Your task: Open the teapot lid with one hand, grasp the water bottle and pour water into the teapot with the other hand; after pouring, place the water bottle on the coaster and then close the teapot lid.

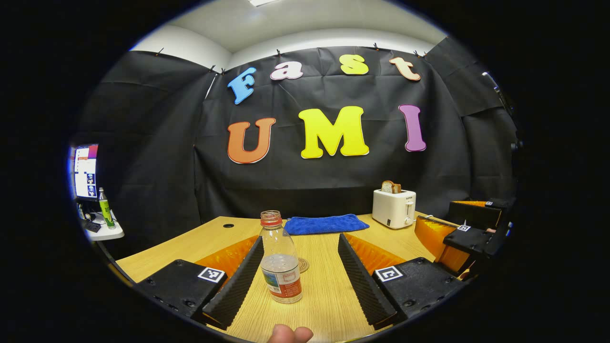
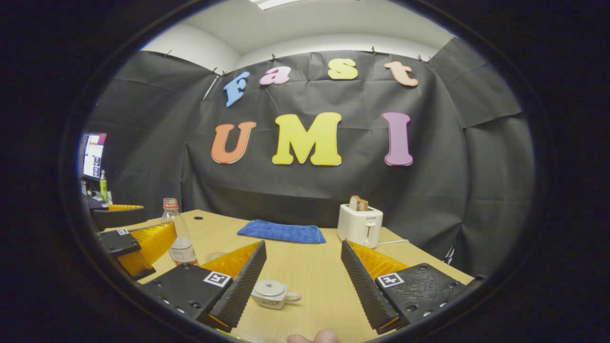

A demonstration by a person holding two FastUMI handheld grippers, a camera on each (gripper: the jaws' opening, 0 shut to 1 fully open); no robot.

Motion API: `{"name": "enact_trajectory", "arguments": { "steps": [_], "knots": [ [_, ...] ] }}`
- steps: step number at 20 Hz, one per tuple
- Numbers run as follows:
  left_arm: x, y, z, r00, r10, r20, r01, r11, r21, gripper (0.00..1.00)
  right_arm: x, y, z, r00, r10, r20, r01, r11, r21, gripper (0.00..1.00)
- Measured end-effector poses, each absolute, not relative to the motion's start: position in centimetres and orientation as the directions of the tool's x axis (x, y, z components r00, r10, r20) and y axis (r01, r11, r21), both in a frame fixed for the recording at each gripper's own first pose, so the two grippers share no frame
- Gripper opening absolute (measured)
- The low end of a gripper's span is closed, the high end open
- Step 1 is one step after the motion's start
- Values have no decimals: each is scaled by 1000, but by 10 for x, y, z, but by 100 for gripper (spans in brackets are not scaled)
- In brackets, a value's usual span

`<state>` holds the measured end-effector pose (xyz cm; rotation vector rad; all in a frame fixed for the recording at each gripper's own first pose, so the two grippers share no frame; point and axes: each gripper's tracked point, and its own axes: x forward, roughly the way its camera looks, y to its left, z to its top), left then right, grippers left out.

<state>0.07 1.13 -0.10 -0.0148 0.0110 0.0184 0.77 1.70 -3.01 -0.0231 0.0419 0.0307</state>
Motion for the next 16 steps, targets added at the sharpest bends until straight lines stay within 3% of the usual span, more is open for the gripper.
{"name": "enact_trajectory", "arguments": {
  "steps": [16],
  "knots": [
    [-2,28,3,999,52,-14,-53,999,-12,98,47,53,-107,982,88,-169,-90,996,-4,97]
  ]
}}
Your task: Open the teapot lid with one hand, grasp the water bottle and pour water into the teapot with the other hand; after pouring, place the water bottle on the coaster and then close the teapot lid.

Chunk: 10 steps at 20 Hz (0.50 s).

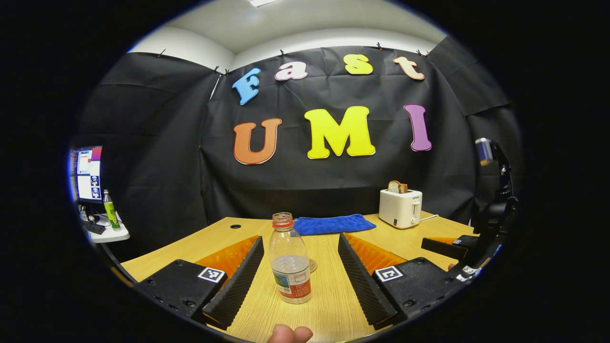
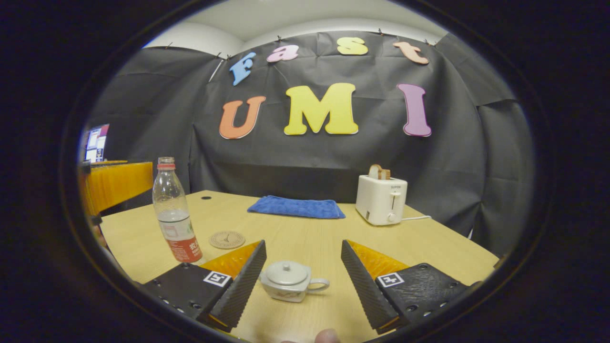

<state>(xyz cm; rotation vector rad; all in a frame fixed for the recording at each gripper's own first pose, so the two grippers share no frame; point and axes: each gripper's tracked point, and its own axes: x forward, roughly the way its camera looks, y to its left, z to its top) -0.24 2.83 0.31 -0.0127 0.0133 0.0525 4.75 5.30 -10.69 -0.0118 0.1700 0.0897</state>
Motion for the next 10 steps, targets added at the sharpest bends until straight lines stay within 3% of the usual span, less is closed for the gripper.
{"name": "enact_trajectory", "arguments": {
  "steps": [4,8,9,10],
  "knots": [
    [-3,36,5,998,58,-14,-59,998,-19,98,58,58,-121,974,89,-206,-94,996,-13,97],
    [-2,40,5,998,63,-18,-63,998,-17,98,65,68,-134,962,113,-248,-124,992,-29,78],
    [-2,41,4,998,63,-21,-64,998,-18,98,66,72,-135,959,126,-256,-138,990,-32,68],
    [-1,43,3,998,66,-22,-66,998,-18,98,67,74,-134,958,133,-254,-146,989,-33,69]
  ]
}}
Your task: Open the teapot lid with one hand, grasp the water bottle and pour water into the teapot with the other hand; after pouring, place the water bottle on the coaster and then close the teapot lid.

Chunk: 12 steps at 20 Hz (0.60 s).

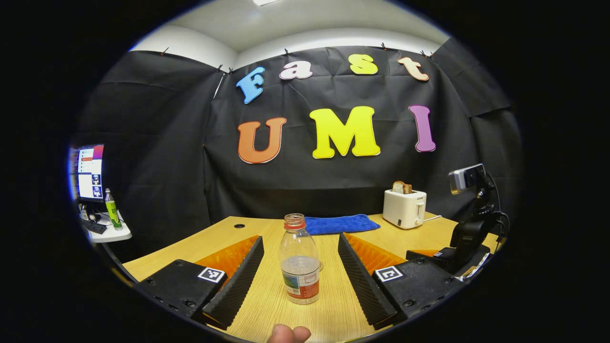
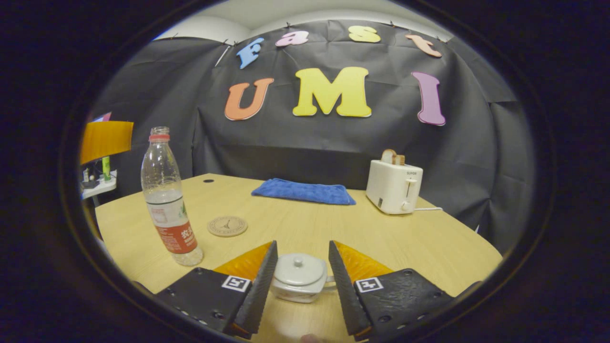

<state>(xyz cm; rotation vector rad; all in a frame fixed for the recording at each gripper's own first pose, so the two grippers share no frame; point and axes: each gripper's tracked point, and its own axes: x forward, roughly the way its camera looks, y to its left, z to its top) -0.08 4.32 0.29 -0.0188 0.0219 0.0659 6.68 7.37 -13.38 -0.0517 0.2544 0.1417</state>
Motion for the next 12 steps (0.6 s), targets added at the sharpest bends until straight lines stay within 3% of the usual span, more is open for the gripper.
{"name": "enact_trajectory", "arguments": {
  "steps": [2,3,4,5,12],
  "knots": [
    [-2,45,4,997,71,-24,-71,997,-19,98,68,77,-134,955,146,-257,-161,986,-40,55],
    [-2,47,4,997,73,-25,-73,997,-20,98,69,80,-136,953,156,-261,-171,985,-36,39],
    [-1,47,4,997,73,-25,-74,997,-22,98,68,80,-136,951,159,-264,-174,984,-35,41],
    [-1,49,4,997,74,-28,-74,997,-24,98,69,80,-136,952,154,-266,-171,984,-41,27],
    [0,50,1,997,73,-37,-75,997,-35,98,73,70,-134,955,144,-260,-161,986,-47,25]
  ]
}}
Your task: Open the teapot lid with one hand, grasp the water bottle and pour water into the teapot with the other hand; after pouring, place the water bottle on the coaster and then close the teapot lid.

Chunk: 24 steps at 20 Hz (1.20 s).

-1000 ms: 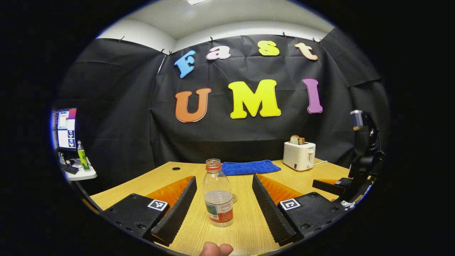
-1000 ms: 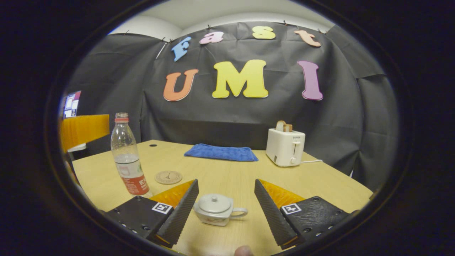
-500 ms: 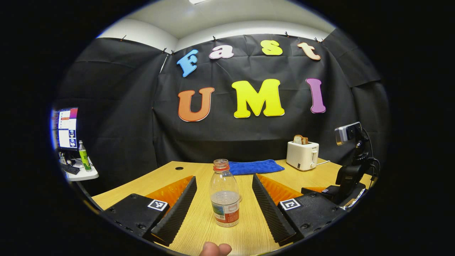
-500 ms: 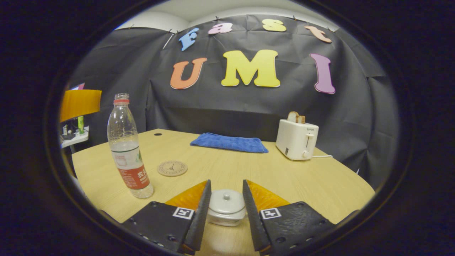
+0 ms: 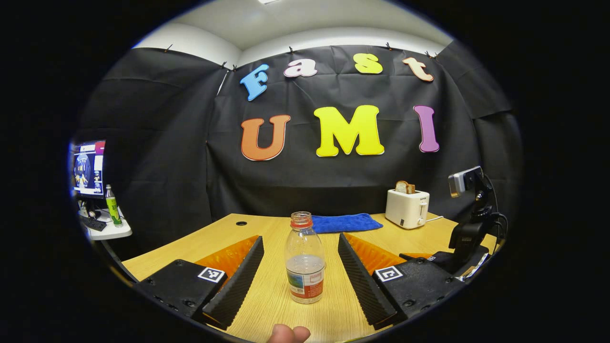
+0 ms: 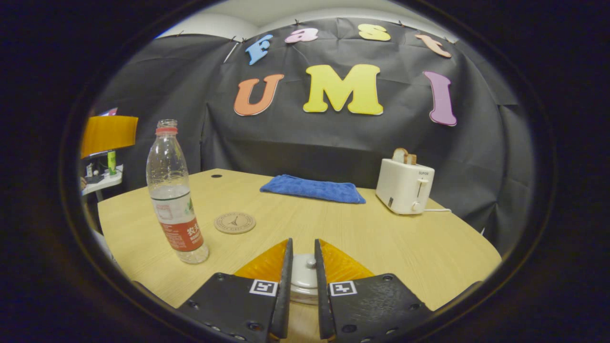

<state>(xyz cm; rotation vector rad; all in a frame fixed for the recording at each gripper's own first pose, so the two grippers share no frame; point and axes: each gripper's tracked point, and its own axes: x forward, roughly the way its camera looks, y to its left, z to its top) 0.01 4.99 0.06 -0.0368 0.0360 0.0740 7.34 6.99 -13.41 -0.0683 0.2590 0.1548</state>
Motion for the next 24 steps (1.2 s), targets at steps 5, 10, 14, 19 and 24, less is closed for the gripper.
{"name": "enact_trajectory", "arguments": {
  "steps": [5,10,14,19,24],
  "knots": [
    [-5,54,-13,996,66,-60,-68,997,-45,98,73,73,-140,940,190,-285,-208,977,-35,1],
    [-13,60,-55,985,39,-169,-53,996,-75,99,74,73,-135,939,212,-273,-229,973,-33,0],
    [-11,50,-77,978,-20,-208,-10,990,-138,99,75,74,-126,942,219,-254,-233,972,-28,0],
    [0,44,-92,973,-62,-223,24,985,-173,99,72,67,-104,951,219,-217,-231,972,-32,0],
    [23,43,-114,965,-62,-253,22,987,-160,99,60,55,-92,957,213,-199,-227,973,-50,0]
  ]
}}
